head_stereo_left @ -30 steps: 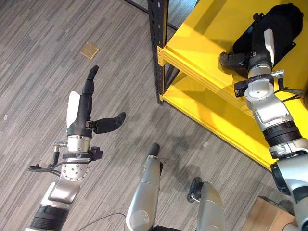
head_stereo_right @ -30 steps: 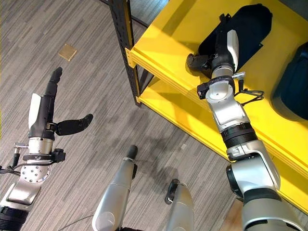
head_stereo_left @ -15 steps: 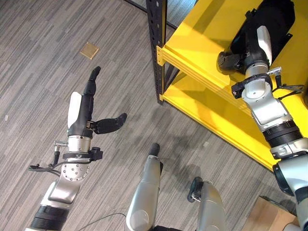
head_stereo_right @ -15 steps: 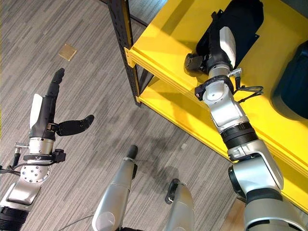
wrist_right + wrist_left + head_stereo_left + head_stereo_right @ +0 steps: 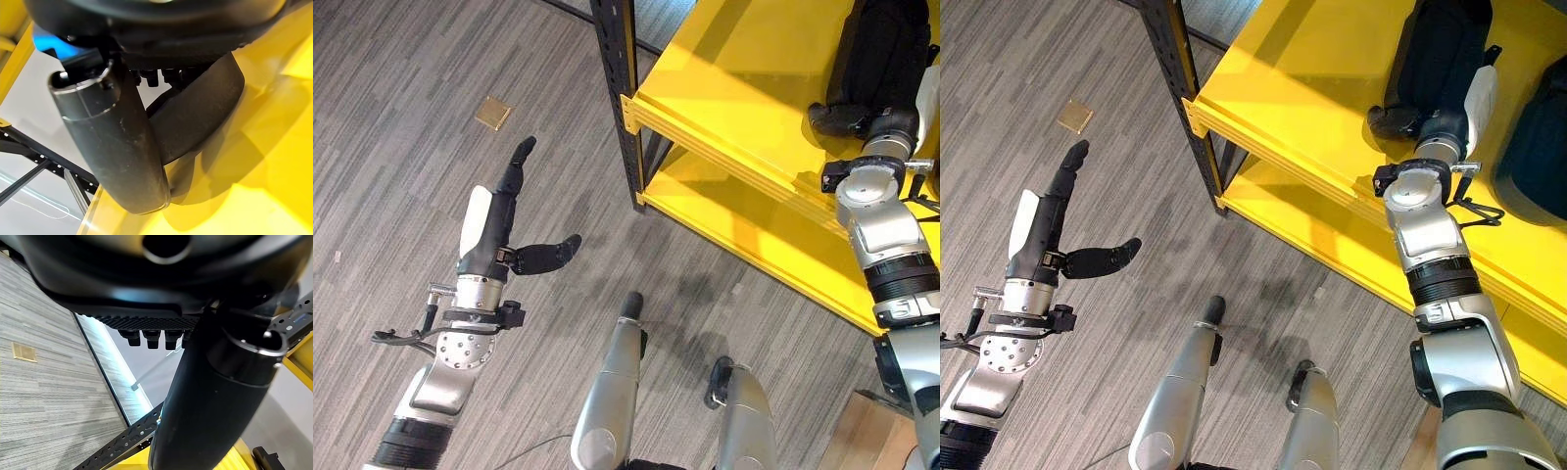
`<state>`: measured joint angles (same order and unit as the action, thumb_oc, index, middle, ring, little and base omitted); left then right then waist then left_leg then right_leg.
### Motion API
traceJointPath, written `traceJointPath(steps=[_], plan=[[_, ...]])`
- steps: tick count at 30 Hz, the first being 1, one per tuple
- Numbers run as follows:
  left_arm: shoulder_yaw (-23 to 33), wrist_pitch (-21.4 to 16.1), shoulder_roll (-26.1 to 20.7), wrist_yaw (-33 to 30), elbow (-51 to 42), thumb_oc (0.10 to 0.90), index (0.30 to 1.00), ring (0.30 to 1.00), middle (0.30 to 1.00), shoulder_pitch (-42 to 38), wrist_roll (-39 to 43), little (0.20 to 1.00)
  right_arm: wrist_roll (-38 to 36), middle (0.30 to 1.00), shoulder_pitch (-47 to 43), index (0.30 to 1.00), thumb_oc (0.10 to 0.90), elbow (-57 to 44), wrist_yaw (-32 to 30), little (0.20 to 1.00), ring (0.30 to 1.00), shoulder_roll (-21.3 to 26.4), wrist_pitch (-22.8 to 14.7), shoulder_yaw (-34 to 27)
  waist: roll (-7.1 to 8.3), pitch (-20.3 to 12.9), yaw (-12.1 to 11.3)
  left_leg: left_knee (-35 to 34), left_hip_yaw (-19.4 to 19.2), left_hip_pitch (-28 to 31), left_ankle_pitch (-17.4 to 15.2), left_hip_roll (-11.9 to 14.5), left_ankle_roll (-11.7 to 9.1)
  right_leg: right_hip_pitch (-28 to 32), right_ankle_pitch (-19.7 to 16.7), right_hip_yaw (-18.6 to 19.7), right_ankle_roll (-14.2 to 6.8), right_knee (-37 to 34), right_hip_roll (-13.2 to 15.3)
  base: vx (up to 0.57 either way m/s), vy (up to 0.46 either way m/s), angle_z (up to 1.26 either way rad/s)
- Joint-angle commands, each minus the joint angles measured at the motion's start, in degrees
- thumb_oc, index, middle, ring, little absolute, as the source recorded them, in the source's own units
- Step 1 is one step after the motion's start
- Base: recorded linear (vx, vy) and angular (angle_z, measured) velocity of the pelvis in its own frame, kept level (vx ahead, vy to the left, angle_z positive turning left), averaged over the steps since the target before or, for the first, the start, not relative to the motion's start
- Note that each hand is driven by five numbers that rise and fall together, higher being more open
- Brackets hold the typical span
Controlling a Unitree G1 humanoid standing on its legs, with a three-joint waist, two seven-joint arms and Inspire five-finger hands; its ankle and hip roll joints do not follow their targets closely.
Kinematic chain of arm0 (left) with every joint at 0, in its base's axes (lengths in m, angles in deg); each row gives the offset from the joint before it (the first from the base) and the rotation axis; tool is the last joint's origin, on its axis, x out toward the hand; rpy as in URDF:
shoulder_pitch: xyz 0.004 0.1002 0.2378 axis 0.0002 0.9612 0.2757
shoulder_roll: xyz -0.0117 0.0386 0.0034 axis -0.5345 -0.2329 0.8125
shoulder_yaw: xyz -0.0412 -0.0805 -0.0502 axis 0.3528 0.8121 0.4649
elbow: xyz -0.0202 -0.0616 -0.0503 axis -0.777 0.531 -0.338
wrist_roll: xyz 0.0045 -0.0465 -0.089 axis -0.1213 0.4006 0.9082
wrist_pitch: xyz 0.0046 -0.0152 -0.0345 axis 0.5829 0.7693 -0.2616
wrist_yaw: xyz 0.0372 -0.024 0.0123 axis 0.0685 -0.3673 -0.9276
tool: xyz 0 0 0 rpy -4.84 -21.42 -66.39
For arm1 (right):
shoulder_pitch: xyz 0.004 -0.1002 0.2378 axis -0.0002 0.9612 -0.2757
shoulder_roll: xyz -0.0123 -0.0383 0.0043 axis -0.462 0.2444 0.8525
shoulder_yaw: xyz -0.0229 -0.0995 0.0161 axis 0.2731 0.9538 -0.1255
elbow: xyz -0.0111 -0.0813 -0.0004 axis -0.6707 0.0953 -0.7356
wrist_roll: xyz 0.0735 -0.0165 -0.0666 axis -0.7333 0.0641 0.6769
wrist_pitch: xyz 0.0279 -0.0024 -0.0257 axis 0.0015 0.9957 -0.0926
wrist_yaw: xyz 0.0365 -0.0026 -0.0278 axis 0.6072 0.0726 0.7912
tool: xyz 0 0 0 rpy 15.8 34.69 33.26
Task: Move parts from the plastic box to the shelf.
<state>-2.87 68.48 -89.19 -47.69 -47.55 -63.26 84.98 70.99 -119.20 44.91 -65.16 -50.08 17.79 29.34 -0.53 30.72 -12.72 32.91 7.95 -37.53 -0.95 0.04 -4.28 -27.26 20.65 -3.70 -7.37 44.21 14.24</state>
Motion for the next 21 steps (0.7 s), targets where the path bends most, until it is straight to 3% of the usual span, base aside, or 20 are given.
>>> traceJointPath(steps=[1, 12, 21], plan=[[3.5, -4.9, -1.1, -1.5, -5.6, 0.900, 1.000, 1.000, 1.000, -2.1, 2.0, 1.000, 3.2, 1.000, -5.9, 1.000, 0.900, -0.6, -1.7, 1.000, 1.000, 6.1, -4.1, -1.1, -3.26, -1.4, 0.2, -2.3, -3.4, 3.2, -5.9, -2.1, 4.9, 3.4, 1.0, -1.7, 8.4, 1.2, -5.5, 0.00, 0.034, 0.00], [3.6, -4.8, -0.8, -2.6, -5.9, 0.900, 1.000, 1.000, 1.000, -1.5, 1.8, 1.000, 4.6, 1.000, -6.1, 1.000, 0.900, -4.6, 2.7, 1.000, 1.000, 5.1, -2.5, 1.0, -3.64, -1.9, 0.4, -2.9, -3.6, 4.0, -5.7, -2.0, 4.8, 3.6, 1.0, -1.6, 8.3, 0.7, -5.2, 0.00, 0.015, 0.00], [4.0, -4.1, -0.4, -3.1, -5.7, 0.900, 1.000, 1.000, 1.000, -1.2, 1.3, 1.000, 0.2, 1.000, -4.3, 1.000, 0.900, -6.6, 6.2, 1.000, 1.000, 2.3, -1.7, 2.0, -3.28, -2.4, 0.2, -3.4, -3.8, 4.9, -5.8, -2.0, 4.9, 5.1, 0.2, -1.6, 7.9, -1.3, -4.9, 0.00, 0.000, 0.00]])
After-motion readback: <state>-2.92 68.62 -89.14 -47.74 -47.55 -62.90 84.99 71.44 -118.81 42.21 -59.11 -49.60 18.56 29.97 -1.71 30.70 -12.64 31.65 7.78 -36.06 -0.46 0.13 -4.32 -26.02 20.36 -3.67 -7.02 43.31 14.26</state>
